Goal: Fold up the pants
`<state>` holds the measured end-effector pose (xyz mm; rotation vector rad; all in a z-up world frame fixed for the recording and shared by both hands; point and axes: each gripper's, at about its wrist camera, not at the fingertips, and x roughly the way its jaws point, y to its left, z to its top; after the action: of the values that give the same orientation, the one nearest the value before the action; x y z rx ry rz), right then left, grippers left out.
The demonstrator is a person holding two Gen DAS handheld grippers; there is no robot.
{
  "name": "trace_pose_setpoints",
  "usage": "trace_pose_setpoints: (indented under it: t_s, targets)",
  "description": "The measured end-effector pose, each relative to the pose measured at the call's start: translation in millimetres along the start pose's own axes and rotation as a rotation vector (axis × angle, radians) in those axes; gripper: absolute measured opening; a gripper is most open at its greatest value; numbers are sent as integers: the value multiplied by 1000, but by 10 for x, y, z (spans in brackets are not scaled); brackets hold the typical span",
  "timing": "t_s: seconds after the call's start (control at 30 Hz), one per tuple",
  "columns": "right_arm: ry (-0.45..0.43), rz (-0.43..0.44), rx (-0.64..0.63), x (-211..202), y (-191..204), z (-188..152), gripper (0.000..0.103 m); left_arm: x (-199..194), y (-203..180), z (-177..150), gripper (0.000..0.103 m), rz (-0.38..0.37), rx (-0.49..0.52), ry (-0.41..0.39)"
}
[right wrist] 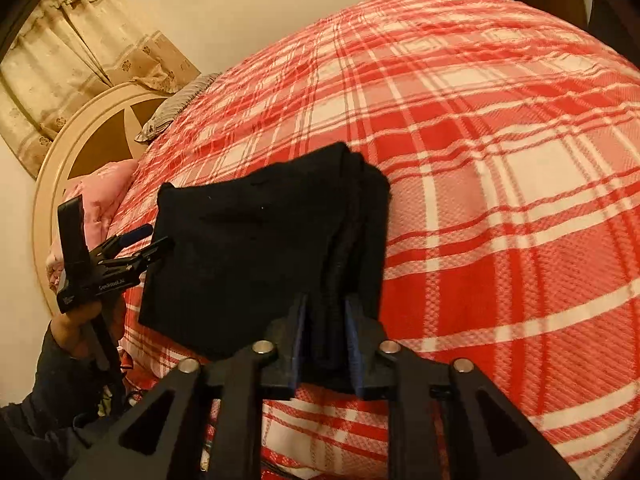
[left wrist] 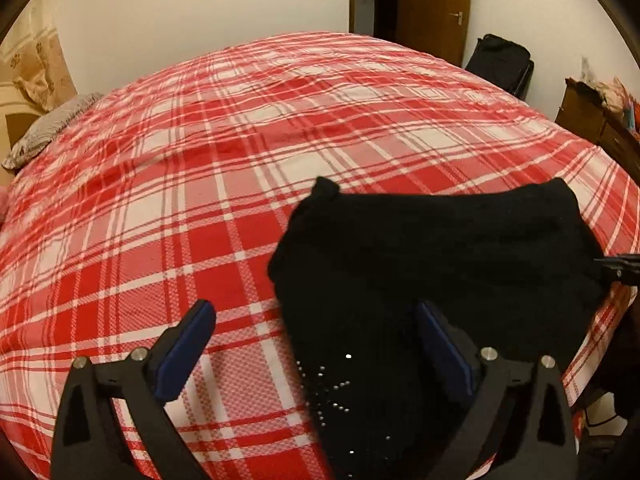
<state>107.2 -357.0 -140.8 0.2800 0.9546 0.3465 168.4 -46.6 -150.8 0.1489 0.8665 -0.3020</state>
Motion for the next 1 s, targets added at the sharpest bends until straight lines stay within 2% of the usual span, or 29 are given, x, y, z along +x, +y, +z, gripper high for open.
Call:
trace_pose_setpoints:
  t_s: [0.03, 0.1, 0.13, 0.2, 0.23, 0.3, 0.33, 0.37, 0.43, 0.5, 0.63, 0.8, 1.0]
  targets:
    - [-53, -45, -42, -105, 77, 50, 27, -46, 17, 14, 101, 5, -4, -20]
    - [-138, -73, -104, -255, 218, 121, 29, -132, 47, 58, 101, 8, -11, -56]
    - [-164, -44, -133, -289, 314, 174, 32, -155, 68, 88, 101, 7, -19, -67]
    - [-172, 30, -185, -253, 476, 263, 51, -138, 75, 142, 102, 14, -17, -64]
    - [-179, 62, -218, -199, 549, 291, 55, -112, 69, 163, 102, 24, -12, -61]
    - [-160, 63, -247, -34, 617, 331, 55, -37, 51, 194, 102, 42, -4, -55]
    - [-128, 21, -235, 101, 606, 358, 55, 20, 51, 203, 102, 46, -3, -41]
    - [-79, -29, -193, 265, 523, 384, 55, 82, 50, 203, 103, 51, -1, -22]
    - [-15, -39, -123, 434, 347, 371, 55, 174, 61, 181, 103, 55, -7, 3]
    - [-52, 1, -113, 326, 281, 345, 55, 152, 60, 157, 103, 34, -21, 2]
    - [-105, -17, -140, 3, 335, 204, 55, 9, -8, 86, 103, 28, 6, -4]
    - [-98, 29, -181, -164, 472, -56, 55, -171, -85, -5, 103, 2, 18, -7]
    - [-54, -56, -290, -52, 572, -320, 55, -218, -184, -87, 103, -24, 30, -1]
